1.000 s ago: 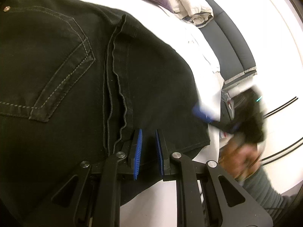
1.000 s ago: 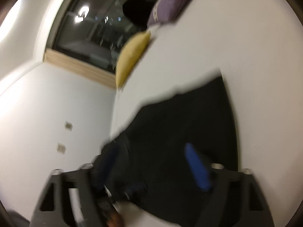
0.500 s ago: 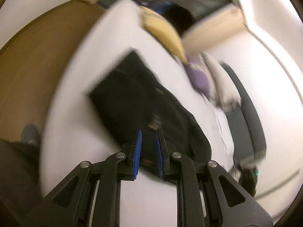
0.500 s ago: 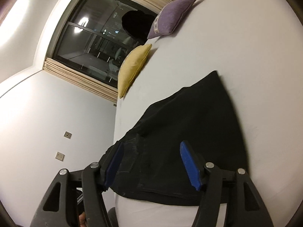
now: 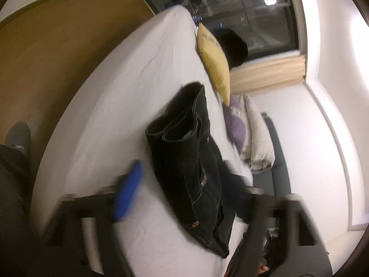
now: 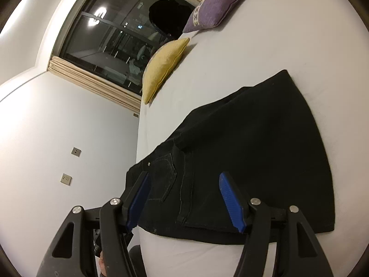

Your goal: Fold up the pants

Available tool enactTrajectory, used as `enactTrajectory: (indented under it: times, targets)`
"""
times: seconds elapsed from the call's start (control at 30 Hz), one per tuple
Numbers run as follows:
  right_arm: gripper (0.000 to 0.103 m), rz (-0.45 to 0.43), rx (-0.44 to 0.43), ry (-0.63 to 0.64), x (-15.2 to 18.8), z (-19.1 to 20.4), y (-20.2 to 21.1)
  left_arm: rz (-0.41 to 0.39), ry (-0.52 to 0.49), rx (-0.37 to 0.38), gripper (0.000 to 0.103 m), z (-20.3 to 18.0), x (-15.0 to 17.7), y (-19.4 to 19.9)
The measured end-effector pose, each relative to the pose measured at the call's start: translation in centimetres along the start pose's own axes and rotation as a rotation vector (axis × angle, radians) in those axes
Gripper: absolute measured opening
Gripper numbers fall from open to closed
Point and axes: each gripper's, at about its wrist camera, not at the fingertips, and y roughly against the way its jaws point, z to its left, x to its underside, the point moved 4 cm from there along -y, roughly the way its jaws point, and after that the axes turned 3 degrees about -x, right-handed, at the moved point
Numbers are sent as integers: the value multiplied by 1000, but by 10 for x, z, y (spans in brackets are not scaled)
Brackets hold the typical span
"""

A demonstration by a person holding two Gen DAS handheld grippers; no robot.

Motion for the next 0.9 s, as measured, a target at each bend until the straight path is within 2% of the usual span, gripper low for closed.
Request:
enactTrajectory:
  times: [0.17,0.27,0.43,0.47,0.5,0.53,0.63,0.77,0.9]
  targets:
    - [65,16,6,12,9,5,-8,26,21,-6,79,4,3,-5]
    - [65,30,8,19,13,8,-15,35,-23,-11,79,-3,1,-12]
    - [65,35,6,29,17,12,-19,53,-19,1,76,-11,-8,-25]
    - [65,33,6,30,18,13,-19,53,-15,8,71,-10,-8,-24]
    - [65,32,5,32,18,13,-19,58,-13,20,58,-9,-7,-20]
    - [65,31,6,31,18,13,-19,63,-8,17,49,-8,-7,-21]
    - [65,30,2,30,18,13,-20,62,14,10,33,-5,-6,-27]
    - [65,35,-2,30,17,14,-24,59,66,35,31,1,-3,-30]
    - [65,52,-20,37,14,18,-38,58,76,39,20,3,-1,-30]
